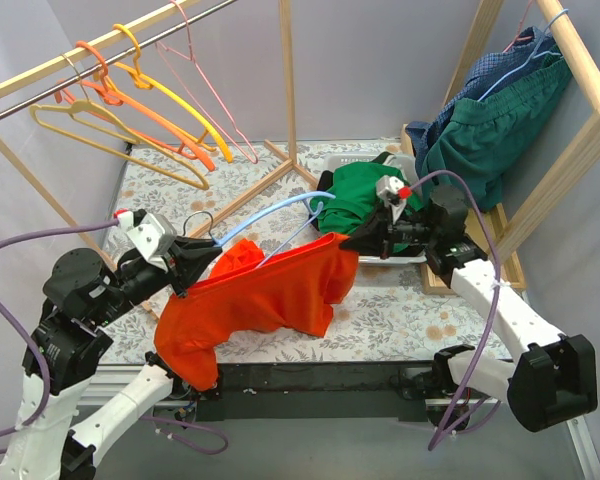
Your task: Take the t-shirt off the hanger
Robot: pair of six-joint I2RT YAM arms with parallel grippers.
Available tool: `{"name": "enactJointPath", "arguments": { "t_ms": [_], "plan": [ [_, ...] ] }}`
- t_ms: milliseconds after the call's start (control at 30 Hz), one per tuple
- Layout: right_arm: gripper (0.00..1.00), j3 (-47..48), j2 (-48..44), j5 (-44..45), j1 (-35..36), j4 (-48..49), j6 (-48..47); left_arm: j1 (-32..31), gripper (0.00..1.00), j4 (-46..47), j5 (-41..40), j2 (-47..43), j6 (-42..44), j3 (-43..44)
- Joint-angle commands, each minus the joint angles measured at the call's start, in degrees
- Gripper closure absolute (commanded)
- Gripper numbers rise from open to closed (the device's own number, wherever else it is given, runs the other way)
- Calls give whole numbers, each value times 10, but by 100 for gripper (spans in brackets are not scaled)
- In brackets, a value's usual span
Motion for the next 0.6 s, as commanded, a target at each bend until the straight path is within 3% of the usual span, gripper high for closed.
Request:
{"name": "enactJointPath", "arguments": {
  "t_ms": [0, 133, 567],
  "plan": [
    [99, 58, 30, 158, 74, -107, -99, 5, 100, 67, 16, 13, 16, -9],
    [99, 59, 58, 241, 153, -127, -108, 6, 100, 124, 24, 43, 18, -18],
    [99, -10, 101, 362, 250, -85, -94, 6, 100, 313, 38, 122, 7, -23]
  ]
}}
